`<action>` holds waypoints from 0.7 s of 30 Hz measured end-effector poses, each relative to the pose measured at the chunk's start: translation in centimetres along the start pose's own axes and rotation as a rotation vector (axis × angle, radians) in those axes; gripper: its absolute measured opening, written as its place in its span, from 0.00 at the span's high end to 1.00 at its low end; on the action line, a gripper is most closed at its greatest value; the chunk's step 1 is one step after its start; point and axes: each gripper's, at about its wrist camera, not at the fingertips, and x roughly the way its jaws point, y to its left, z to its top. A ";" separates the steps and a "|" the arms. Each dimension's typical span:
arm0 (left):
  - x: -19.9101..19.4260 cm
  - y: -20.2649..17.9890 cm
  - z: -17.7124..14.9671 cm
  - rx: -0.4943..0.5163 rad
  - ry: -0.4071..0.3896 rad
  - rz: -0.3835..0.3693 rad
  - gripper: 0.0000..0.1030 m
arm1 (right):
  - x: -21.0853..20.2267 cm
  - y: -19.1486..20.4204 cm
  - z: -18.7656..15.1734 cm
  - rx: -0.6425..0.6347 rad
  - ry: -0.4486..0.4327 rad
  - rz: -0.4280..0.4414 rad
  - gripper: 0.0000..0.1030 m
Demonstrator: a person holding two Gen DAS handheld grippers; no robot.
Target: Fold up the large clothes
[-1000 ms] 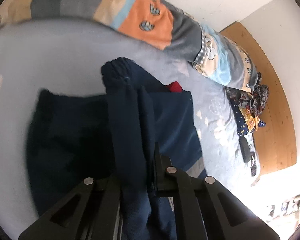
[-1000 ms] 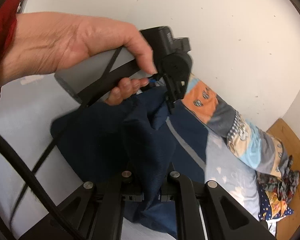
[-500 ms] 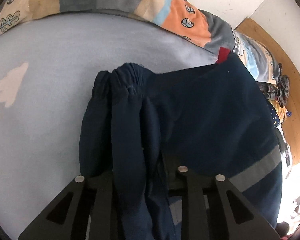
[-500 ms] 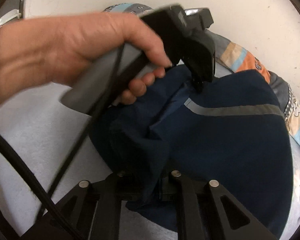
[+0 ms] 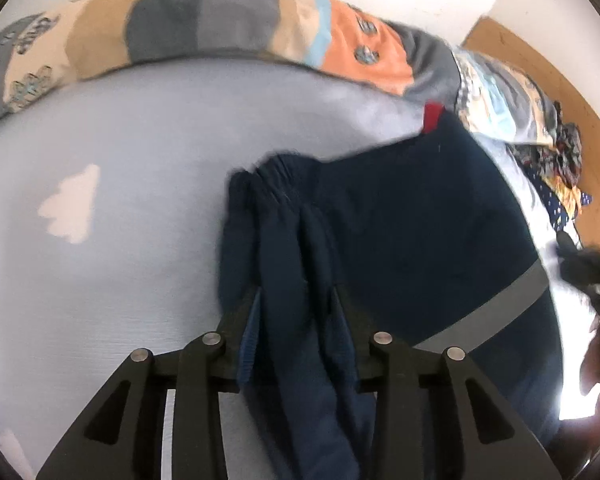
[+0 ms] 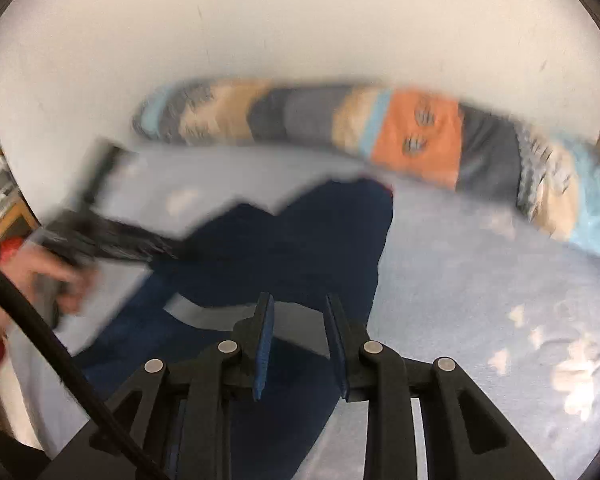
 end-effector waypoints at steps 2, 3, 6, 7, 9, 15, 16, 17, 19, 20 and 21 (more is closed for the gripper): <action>-2.0 0.5 0.1 -0.023 -0.042 0.015 0.67 | 4.4 -0.7 -0.3 0.037 0.074 -0.018 0.80; -3.3 0.5 -0.1 -0.030 -0.071 0.018 0.67 | 6.0 -0.2 -1.1 0.017 0.120 -0.045 0.79; -7.1 -1.3 -1.9 -0.001 -0.156 0.029 0.64 | 8.6 0.4 -1.4 0.013 0.179 -0.042 0.79; -8.2 -2.6 -2.9 0.019 -0.182 0.028 0.59 | 8.5 0.1 -1.1 0.039 0.189 -0.032 0.79; -9.7 -5.2 -5.0 0.039 -0.216 0.066 0.49 | 7.1 -0.4 -0.5 0.073 0.193 -0.004 0.80; -9.4 -13.3 -10.7 0.206 -0.217 0.084 0.40 | 2.5 0.3 2.7 0.042 0.051 0.002 0.79; -8.4 -14.2 -11.2 0.239 -0.214 0.104 0.40 | 3.4 0.5 3.3 0.027 0.058 0.009 0.79; -7.0 -14.8 -11.7 0.272 -0.182 0.127 0.40 | 4.8 0.4 4.0 0.017 0.076 -0.001 0.79; -4.4 -15.2 -12.8 0.323 -0.146 0.173 0.39 | 7.6 -0.1 4.9 0.026 0.126 -0.036 0.79; -3.0 -15.0 -13.4 0.341 -0.148 0.202 0.39 | 10.0 -1.2 4.6 0.065 0.185 -0.038 0.82; -1.5 -14.3 -14.0 0.348 -0.149 0.236 0.39 | 12.1 -2.7 4.5 0.097 0.233 -0.043 0.85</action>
